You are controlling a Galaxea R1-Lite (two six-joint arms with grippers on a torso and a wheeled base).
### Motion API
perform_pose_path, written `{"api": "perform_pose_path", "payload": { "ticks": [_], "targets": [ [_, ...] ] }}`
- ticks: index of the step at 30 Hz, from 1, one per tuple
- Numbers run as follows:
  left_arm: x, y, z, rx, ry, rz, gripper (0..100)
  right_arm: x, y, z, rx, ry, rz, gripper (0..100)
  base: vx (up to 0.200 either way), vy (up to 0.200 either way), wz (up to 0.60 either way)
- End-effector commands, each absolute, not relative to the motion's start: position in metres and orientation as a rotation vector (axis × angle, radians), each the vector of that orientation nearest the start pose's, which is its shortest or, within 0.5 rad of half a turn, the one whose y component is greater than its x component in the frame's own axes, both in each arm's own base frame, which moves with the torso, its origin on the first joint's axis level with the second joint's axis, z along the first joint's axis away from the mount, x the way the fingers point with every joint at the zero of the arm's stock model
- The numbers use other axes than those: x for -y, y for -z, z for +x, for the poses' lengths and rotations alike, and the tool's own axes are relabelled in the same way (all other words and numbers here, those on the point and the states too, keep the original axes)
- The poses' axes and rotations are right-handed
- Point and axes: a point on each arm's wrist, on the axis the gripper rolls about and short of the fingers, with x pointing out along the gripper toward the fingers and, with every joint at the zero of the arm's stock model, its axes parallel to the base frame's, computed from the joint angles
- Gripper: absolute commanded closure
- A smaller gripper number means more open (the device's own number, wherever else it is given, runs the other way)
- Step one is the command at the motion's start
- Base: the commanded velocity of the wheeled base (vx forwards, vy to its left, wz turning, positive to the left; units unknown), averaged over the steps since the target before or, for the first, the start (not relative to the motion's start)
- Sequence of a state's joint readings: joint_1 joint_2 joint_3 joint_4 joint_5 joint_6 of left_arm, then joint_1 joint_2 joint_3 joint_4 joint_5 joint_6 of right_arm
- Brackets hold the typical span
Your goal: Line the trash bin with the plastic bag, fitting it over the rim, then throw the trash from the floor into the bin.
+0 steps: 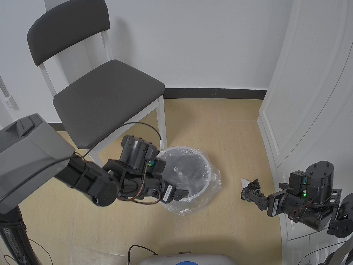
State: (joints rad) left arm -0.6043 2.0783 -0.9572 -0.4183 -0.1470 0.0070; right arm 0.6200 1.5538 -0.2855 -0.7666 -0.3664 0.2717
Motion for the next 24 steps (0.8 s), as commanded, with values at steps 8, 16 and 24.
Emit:
{"api": "perform_pose_path", "payload": {
  "ticks": [8,16,24],
  "targets": [
    [0.248,-0.013,0.357,-0.764,0.735,0.176,0,-0.085,-0.12,0.164,-0.429,-0.231,0.044,0,0.0,0.0,0.0],
    [0.273,0.017,0.385,-0.739,0.748,0.166,0,-0.082,-0.121,0.165,-0.427,-0.219,0.047,0,0.0,0.0,0.0],
    [0.294,0.047,0.395,-0.739,0.76,0.151,0,-0.082,-0.119,0.168,-0.433,-0.21,0.05,0,0.0,0.0,0.0]
  ]
}}
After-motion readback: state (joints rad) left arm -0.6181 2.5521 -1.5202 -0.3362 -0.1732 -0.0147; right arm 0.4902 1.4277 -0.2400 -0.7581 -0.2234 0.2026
